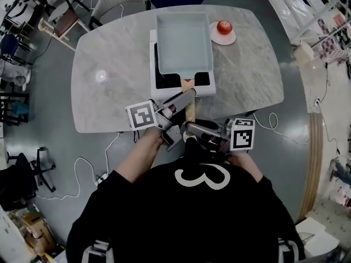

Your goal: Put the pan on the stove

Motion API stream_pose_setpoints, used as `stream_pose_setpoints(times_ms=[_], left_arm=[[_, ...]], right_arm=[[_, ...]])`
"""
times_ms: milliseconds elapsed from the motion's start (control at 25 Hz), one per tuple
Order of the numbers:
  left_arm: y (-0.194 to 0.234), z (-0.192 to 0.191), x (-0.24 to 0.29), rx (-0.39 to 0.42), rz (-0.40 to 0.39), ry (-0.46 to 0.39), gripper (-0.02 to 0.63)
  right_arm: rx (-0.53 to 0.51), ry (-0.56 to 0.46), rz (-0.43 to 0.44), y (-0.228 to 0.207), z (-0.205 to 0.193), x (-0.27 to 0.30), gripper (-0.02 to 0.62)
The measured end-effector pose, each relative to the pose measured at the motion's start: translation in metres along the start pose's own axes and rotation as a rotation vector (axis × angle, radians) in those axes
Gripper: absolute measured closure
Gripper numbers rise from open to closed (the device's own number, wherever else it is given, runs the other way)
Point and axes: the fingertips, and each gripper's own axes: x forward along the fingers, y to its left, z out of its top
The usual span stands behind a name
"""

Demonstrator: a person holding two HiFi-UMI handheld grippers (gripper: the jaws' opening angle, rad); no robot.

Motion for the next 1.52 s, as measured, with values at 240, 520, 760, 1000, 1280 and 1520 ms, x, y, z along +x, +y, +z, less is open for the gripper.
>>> stream_pose_setpoints(times_ms=[240,520,760,1000,1280,1520], left_arm=[[0.016,0.001,0.001,-0.039,0.019,0.004,0.462],[0.034,0.003,-0.002,-0.067,0.038,0.004,0.46],[0.045,-0.001,-0.002,-0.116,0.044,-0.001,0.459],[0.057,-0.006,-0.001,-0.169,0.054,-0.006,0.458],[0.07,-0.011,0.0,-0.189,0.061,0.004,0.456],[0.079,-0.008,0.0,-0.185,0.081,0.003,0.456]], right_arm=[[0.035,0.003,-0.013,-0.011,0.001,0.003,0.508],[0.069,0.008,-0.023,-0.022,0.0,0.007,0.505],[0.087,0.025,-0.041,-0.031,-0.003,0.007,0.502],[0.12,0.028,-0.051,-0.039,-0.007,0.005,0.5],[0.14,0.026,-0.061,-0.05,-0.01,0.003,0.499],[0.151,0.03,-0.063,-0.055,-0.008,0.004,0.497]])
